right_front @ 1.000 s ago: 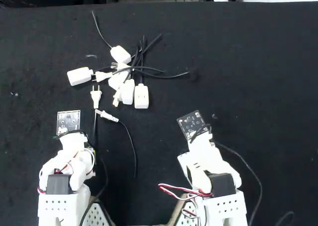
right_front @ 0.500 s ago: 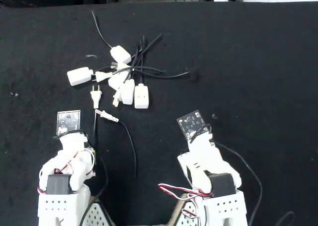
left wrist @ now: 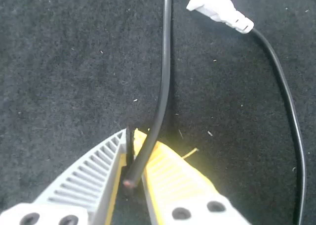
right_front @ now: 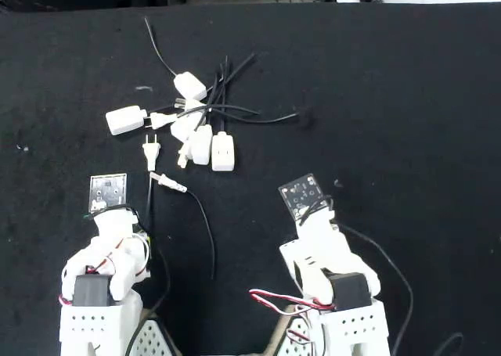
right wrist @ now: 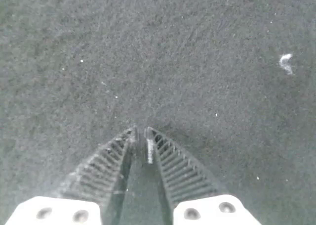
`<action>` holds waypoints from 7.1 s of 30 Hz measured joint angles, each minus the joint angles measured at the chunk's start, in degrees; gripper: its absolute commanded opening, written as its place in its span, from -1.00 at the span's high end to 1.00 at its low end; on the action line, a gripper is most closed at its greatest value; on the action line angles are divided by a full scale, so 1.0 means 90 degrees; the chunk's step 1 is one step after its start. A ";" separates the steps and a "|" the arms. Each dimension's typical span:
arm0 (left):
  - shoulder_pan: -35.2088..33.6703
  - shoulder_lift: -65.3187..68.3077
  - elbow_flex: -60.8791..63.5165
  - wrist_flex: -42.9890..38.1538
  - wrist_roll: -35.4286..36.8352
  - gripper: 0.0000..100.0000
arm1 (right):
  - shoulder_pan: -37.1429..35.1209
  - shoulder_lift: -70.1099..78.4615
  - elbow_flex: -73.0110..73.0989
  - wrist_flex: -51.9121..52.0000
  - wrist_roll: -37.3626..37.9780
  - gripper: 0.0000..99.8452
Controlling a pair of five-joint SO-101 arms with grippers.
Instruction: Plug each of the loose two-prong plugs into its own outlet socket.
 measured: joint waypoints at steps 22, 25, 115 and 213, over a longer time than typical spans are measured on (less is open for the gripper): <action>-0.0264 0.0000 0.0000 -0.0869 -0.0020 0.92 | 0.0000 0.0000 0.0010 -0.0772 0.0000 0.97; -0.0615 0.0000 0.0000 -0.1455 -0.0020 0.92 | 0.0000 0.0000 0.0010 -0.0860 0.0000 0.97; -0.0342 0.5900 -0.3966 -0.4181 -0.0469 0.68 | 0.0938 0.7394 -0.3653 -0.5851 -0.1885 0.90; -0.0283 1.1692 -0.7785 -0.7746 0.0654 0.69 | 0.0918 0.8020 -0.3634 -0.6564 -0.1895 0.90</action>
